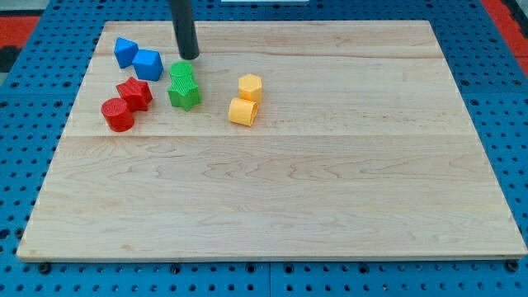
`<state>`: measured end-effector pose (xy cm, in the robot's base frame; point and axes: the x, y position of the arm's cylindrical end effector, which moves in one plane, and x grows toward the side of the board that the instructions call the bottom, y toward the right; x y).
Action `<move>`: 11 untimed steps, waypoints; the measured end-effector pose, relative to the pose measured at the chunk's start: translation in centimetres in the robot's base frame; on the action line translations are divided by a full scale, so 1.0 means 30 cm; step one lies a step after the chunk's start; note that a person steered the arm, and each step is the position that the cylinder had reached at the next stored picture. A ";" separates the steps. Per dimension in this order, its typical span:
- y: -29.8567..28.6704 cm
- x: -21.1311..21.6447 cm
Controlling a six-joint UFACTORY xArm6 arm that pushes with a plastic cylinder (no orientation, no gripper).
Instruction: Move the yellow heart along with the green circle and green star slightly left
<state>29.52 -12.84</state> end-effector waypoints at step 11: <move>0.140 0.482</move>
